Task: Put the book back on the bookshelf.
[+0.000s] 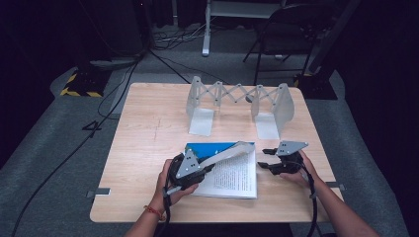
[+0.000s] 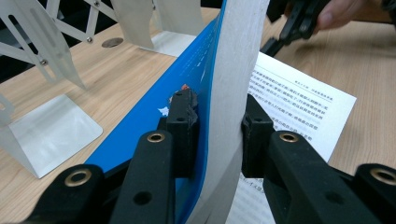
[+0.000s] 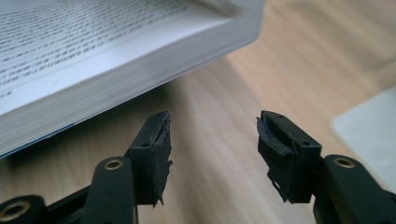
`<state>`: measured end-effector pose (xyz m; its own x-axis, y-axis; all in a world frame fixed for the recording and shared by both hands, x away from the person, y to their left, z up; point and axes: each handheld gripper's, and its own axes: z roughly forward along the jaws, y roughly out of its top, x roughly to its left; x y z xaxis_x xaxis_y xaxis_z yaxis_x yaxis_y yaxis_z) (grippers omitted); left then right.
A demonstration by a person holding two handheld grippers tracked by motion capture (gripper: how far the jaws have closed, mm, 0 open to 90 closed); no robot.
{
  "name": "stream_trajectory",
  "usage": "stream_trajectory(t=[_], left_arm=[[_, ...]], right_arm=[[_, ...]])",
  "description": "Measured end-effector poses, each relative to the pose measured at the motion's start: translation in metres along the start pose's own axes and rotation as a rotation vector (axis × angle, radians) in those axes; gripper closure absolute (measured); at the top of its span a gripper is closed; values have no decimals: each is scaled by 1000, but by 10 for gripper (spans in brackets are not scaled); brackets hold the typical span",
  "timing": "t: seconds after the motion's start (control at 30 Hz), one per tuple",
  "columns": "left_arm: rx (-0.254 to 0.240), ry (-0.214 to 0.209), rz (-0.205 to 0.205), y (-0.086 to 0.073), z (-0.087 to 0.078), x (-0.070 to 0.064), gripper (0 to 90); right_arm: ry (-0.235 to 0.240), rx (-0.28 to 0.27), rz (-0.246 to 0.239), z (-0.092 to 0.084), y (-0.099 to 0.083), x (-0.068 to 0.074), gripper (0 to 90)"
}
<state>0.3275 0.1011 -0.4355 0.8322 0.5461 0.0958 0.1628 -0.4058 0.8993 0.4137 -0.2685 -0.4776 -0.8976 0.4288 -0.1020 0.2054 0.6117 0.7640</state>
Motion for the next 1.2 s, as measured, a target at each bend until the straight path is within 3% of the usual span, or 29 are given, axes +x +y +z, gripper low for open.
stream_trajectory(t=[0.13,0.2,0.23,0.27,0.3,0.4,0.6,0.77,0.9,1.2], left_arm=[[-7,-6,2,-1,-1,1,710],[-7,-10,2,-1,0,0,709],[-7,-10,2,-1,0,0,709],[-8,-12,4,-2,1,0,709],[-12,-13,3,-2,1,0,709],[-42,-31,-25,0,1,2,710],[-85,-71,-56,4,6,1,710],[-112,-104,-73,7,11,-3,706],[-130,-109,-83,6,4,-3,706],[-125,-104,-96,-2,-12,0,708]], right_arm=[[78,-5,7,14,-1,4,432],[88,-54,-3,12,1,7,464],[88,-54,-3,12,1,7,464],[76,-110,-8,5,5,8,479],[76,-110,-8,5,5,8,479],[89,-193,42,-7,9,6,508],[58,-261,64,-25,19,4,517],[33,-281,27,-34,35,11,518],[5,-306,12,-40,50,15,519],[25,-349,-55,-45,80,34,525]])
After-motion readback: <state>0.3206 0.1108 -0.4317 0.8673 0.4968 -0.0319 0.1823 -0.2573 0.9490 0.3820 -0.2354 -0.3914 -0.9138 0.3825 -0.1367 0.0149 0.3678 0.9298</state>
